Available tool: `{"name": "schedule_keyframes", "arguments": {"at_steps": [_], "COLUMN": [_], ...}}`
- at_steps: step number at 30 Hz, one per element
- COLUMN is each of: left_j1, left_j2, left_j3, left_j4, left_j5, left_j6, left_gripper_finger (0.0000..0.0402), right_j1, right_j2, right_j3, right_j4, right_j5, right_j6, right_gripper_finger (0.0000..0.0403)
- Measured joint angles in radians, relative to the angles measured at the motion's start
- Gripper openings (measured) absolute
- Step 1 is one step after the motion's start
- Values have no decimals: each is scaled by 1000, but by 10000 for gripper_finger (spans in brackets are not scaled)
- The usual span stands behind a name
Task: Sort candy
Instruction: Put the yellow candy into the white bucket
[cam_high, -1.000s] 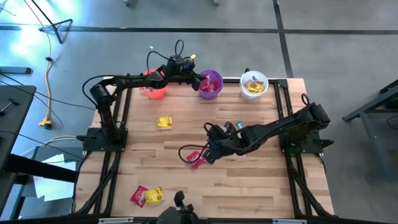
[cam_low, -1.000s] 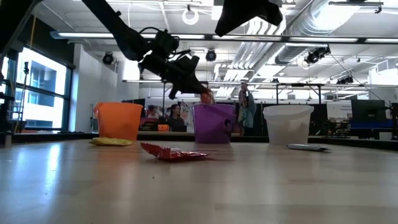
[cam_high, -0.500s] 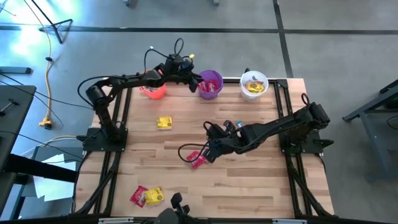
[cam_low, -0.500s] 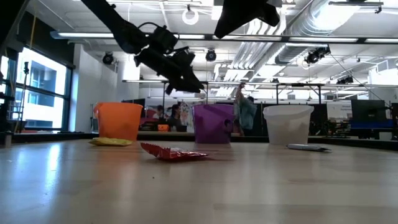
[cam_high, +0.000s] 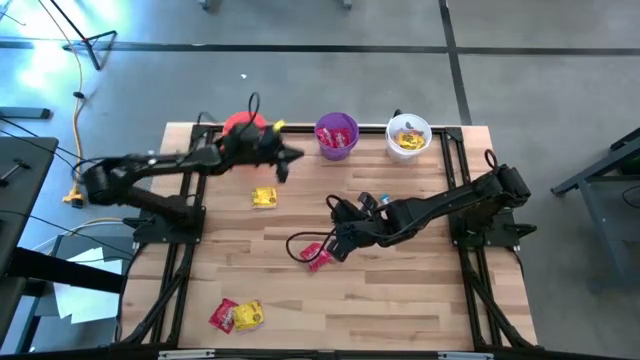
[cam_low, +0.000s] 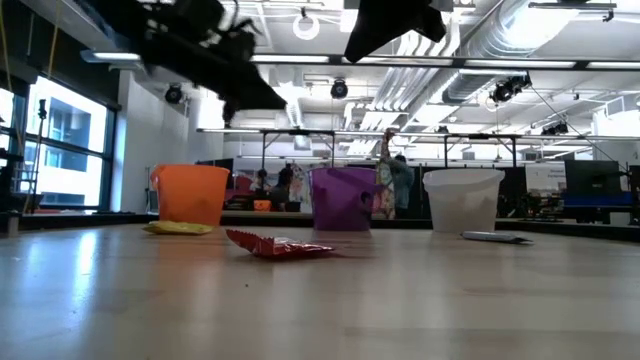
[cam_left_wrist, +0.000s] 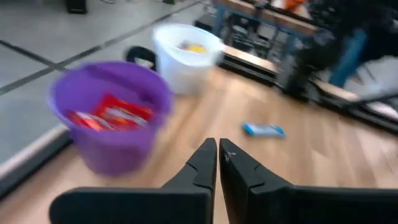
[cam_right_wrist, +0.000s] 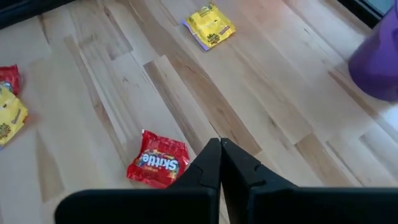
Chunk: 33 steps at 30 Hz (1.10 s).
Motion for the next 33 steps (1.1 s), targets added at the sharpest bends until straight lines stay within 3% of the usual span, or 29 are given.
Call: {"name": "schedule_keyframes", "arguments": {"at_steps": [4,8,15,21,27,33], "left_j1": [-121,-246,-475,-718,-940,-1102], "left_j2": [-174,-297,-437,-458,-432,-414], "left_j3": [-97,-109,-109,-109,-110,-110], "left_j4": [-145,-397,-718,-912,-981,-968], "left_j5": [-78,-174,-144,-190,-228,-93], "left_j6": [6,0,-152,-314,-445,-569], "left_gripper_finger": [1,0,0,0,0,0], "right_j1": [-26,-59,-79,-71,-64,-49], "right_j2": [0,0,0,0,0,0], "right_j3": [0,-1,-4,-4,-4,-4], "right_j4": [25,97,132,126,111,101], "right_j5": [-40,-105,-140,-146,-146,-146], "right_j6": [-56,-121,-161,-143,-103,-100], "right_gripper_finger": [0,0,0,0,0,0]}}
